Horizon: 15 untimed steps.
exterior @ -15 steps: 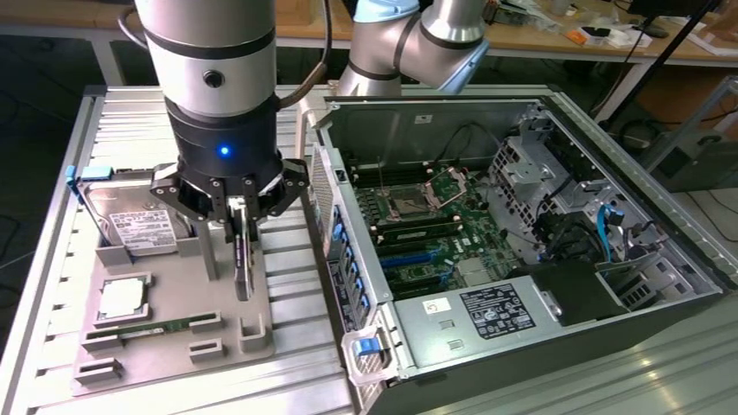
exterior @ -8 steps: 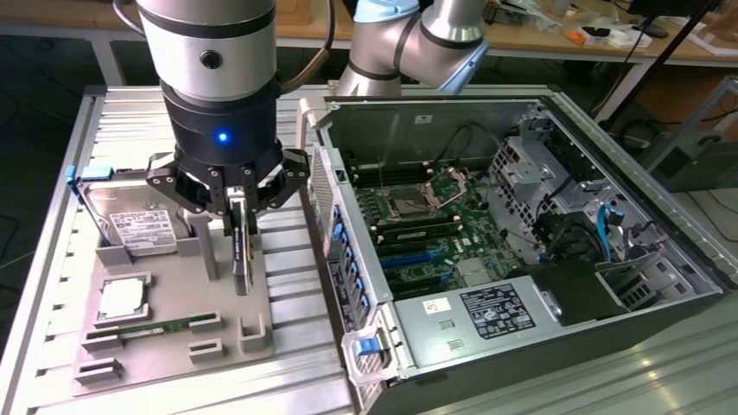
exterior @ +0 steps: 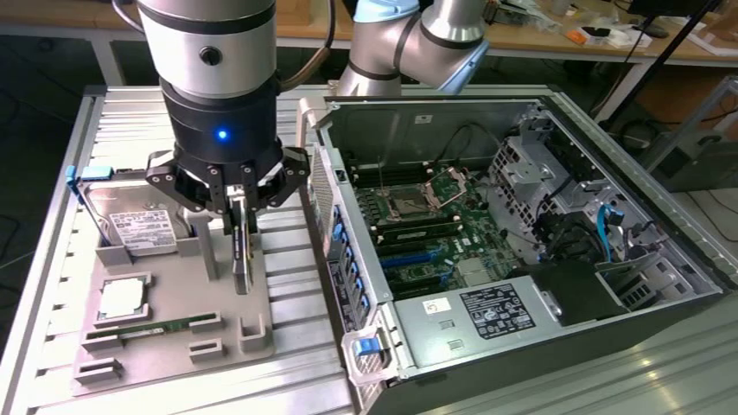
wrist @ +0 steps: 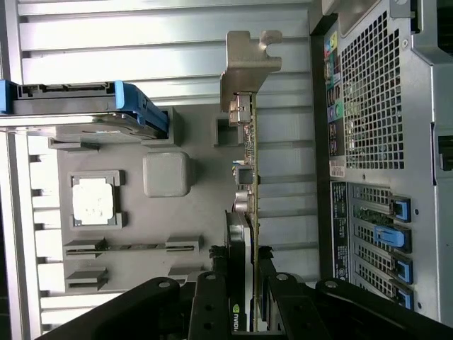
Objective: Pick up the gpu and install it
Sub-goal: 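Pick up the gpu and move the gpu toward the slot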
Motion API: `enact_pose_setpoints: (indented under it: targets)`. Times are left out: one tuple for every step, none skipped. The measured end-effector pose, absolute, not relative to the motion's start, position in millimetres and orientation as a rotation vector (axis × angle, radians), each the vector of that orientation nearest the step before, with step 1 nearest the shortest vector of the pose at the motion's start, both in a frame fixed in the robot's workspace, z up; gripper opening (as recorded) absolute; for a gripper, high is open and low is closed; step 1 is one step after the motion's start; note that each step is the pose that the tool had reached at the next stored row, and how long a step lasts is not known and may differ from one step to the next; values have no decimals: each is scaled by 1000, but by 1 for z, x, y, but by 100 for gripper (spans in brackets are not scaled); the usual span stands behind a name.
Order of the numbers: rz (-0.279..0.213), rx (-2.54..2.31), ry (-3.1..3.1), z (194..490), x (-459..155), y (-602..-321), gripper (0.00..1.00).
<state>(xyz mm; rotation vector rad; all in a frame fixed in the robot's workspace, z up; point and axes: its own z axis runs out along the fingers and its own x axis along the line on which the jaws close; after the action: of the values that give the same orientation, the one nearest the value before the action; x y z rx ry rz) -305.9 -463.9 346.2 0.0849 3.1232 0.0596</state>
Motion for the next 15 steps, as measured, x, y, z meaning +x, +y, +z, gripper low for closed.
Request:
enact_pose_setpoints:
  targets:
    - [60, 85, 3123, 346, -306, -464, 27]
    - [60, 85, 3123, 347, -306, -464, 27]
    - [60, 85, 3123, 347, -306, -464, 27]
    - [60, 85, 3123, 347, -306, -464, 27]
    - [60, 85, 3123, 347, -306, -464, 27]
    - [60, 85, 3123, 347, -306, -464, 27]
    - [60, 85, 3123, 348, -306, -464, 27]
    - [60, 85, 3123, 348, -306, -464, 27]
    - [60, 85, 3123, 348, -306, -464, 27]
    - [60, 85, 3123, 348, -306, -464, 27]
    - [60, 85, 3123, 348, -306, -464, 27]
    - [60, 85, 3123, 349, -306, -464, 27]
    - [60, 85, 3123, 349, -306, -464, 27]
    - [60, 85, 3123, 349, -306, -464, 27]
    - [60, 85, 3123, 349, -306, -464, 27]
